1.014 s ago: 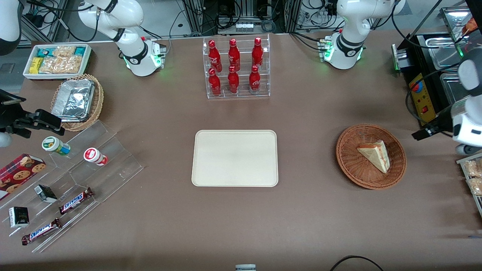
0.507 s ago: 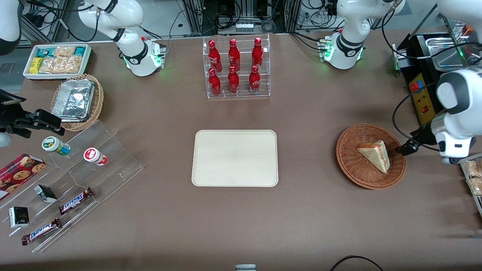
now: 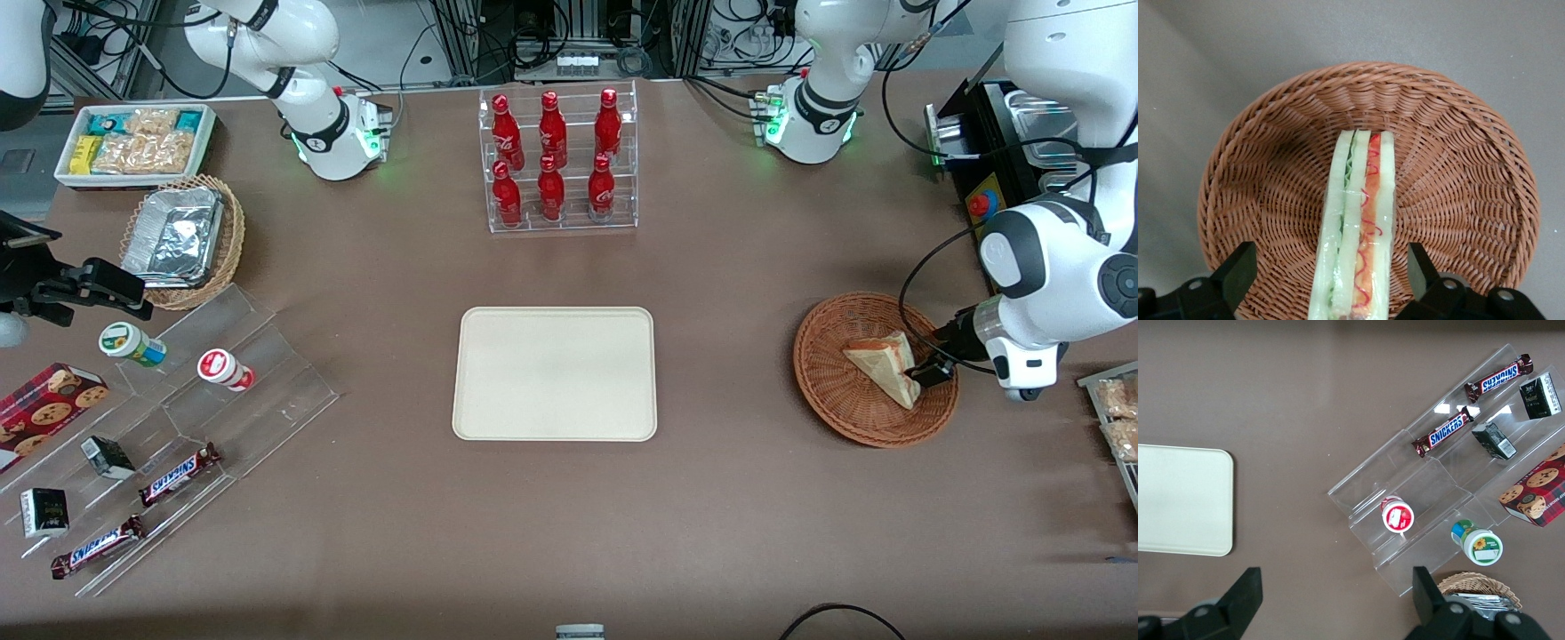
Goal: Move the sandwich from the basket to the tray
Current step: 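Close the left gripper on the sandwich and lift it from the basket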
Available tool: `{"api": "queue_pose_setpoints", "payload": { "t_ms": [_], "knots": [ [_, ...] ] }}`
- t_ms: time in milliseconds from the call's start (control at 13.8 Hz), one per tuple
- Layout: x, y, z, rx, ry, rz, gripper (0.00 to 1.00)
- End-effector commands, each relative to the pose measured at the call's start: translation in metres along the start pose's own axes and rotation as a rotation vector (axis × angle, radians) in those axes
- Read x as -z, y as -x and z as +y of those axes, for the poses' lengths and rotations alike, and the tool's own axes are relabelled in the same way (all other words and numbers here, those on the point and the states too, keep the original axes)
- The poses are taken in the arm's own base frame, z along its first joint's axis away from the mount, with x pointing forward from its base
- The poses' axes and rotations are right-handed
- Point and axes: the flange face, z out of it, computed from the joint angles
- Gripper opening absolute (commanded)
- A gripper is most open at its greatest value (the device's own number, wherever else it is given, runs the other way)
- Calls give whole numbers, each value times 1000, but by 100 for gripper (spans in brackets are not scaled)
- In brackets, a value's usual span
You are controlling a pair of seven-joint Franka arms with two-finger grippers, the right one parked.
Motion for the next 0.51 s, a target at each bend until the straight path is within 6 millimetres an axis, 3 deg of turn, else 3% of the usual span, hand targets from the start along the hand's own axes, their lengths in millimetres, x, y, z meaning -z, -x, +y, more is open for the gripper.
{"api": "queue_pose_setpoints", "payload": {
  "t_ms": [0,435],
  "knots": [
    [-3,1,4,22,22,15,100],
    [-40,12,19,12,-2,14,100]
  ]
}}
